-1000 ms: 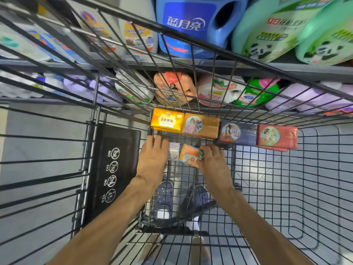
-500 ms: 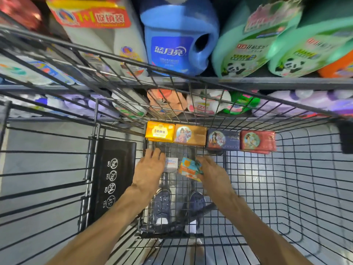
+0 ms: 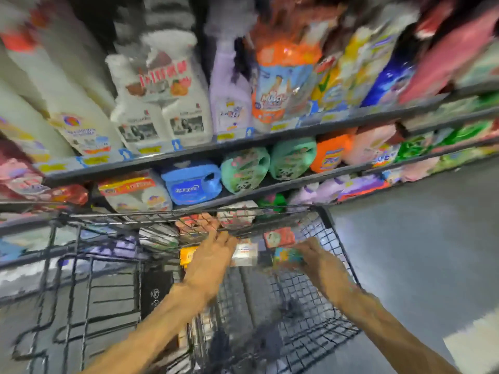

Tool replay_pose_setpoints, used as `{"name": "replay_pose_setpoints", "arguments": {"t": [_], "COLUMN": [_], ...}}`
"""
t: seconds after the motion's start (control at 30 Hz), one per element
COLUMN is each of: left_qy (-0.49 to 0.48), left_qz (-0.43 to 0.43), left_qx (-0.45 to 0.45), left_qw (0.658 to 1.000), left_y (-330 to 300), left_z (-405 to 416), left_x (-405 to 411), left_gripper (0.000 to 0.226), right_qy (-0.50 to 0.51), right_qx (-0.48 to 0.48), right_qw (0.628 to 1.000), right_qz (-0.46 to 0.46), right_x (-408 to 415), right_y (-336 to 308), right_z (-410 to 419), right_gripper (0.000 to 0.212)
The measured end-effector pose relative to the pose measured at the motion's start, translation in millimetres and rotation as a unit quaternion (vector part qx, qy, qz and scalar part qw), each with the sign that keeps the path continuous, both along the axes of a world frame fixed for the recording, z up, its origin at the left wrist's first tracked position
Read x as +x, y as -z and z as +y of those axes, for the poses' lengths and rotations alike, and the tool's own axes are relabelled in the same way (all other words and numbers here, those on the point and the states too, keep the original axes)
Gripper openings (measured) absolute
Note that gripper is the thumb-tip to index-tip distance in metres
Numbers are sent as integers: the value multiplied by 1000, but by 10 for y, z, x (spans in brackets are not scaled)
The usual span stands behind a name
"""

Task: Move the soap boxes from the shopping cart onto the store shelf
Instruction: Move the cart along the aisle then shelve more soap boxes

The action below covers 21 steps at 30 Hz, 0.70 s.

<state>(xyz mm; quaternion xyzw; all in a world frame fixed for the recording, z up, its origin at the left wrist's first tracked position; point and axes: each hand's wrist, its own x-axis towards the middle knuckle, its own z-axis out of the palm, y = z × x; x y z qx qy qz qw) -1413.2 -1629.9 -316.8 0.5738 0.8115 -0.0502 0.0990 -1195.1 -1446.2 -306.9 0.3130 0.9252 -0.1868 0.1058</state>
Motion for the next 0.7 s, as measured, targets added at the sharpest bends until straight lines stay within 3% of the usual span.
{"name": "replay_pose_setpoints", "arguments": {"t": [0.07,0.13,0.2,0.37,0.47,0.7], "left_qy": [28,74,118,215,273,346], "left_qz": [-25,-37,-35,-51,-10,13], "left_qx": [39,80,83,133,167,216], "left_qw": [999,993,989,966,947,913], "left_y": [-376,-883,-1366,-2195,-2578,-3234], "left_z": [249,570,909,1642,2104,3263], "left_x": [68,228,448,1119,1615,3047], "left_gripper": [73,53,44,41,39,39], "right_qy": [24,32,61,164,176,227], "right_qx": [19,32,13,57,89,157], "right_qw": [999,998,996,982,978,958], "right_qz": [38,53,70,69,70,84], "right_x": [322,648,946,1786,2411,3862], "right_y": [-381,-706,-1116,-2045,-2400,-3208], "right_z": [159,319,450,771,1019,1704], "right_gripper": [35,45,39,37,49,42]}}
